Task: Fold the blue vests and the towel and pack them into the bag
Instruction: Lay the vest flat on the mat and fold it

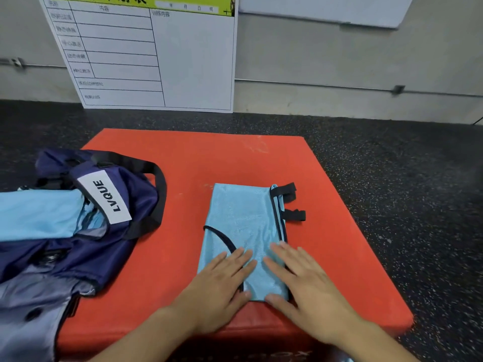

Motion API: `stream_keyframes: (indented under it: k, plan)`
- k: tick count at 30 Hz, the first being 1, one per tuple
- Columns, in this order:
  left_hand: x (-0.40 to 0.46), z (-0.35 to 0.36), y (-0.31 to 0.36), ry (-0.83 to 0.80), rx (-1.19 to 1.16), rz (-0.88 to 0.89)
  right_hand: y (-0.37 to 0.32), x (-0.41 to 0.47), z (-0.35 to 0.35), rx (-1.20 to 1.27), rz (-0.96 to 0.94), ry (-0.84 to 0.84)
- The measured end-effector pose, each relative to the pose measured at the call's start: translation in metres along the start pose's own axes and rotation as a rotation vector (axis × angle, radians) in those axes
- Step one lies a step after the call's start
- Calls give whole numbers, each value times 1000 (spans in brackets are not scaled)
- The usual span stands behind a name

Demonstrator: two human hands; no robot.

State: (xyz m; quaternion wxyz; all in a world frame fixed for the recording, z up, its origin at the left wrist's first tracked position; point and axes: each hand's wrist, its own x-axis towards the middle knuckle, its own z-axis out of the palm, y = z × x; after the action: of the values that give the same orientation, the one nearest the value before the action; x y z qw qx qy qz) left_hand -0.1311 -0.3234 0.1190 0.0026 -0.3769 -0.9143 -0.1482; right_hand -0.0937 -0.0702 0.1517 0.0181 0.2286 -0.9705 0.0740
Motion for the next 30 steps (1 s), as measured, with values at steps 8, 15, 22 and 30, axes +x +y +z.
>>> stream_keyframes:
  k: [8, 15, 22, 30]
  plan:
    - [-16, 0, 0, -36, 9, 55, 11, -5, 12, 97, -112, -154]
    - [-20, -13, -1, -59, -39, 28, 28, 1, 26, 87, -204, 138]
    - [-12, -17, -5, 79, -180, -57, 20, 24, 26, 227, -218, 272]
    - [25, -12, -8, 269, -382, -315, 20, 55, 6, 686, 135, 160]
